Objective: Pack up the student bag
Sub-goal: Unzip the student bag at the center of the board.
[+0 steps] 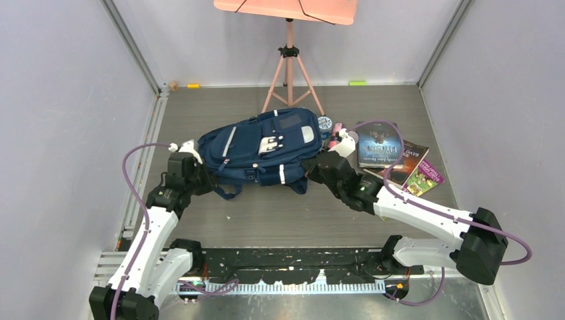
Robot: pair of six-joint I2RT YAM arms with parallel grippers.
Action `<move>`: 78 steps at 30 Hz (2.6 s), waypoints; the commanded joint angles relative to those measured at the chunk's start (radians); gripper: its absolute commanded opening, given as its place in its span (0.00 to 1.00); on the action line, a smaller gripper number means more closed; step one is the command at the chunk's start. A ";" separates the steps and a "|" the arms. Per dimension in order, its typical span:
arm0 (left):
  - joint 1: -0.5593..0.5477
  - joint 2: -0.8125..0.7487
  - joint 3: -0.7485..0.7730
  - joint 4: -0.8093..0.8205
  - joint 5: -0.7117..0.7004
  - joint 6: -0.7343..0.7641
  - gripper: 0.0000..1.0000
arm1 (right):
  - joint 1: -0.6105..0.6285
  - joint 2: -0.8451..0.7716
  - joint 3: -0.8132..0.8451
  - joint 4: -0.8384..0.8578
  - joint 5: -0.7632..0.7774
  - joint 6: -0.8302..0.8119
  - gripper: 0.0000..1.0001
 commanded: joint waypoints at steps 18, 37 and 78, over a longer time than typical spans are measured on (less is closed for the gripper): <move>0.027 -0.071 -0.002 0.030 0.080 -0.005 0.00 | -0.015 -0.086 0.183 -0.031 -0.215 -0.740 0.81; 0.027 -0.059 -0.032 0.067 0.153 -0.038 0.00 | 0.297 0.537 0.467 0.236 -0.333 -0.967 0.62; 0.075 0.091 0.262 -0.208 0.022 0.141 0.00 | 0.371 0.512 0.275 0.340 -0.064 -0.943 0.01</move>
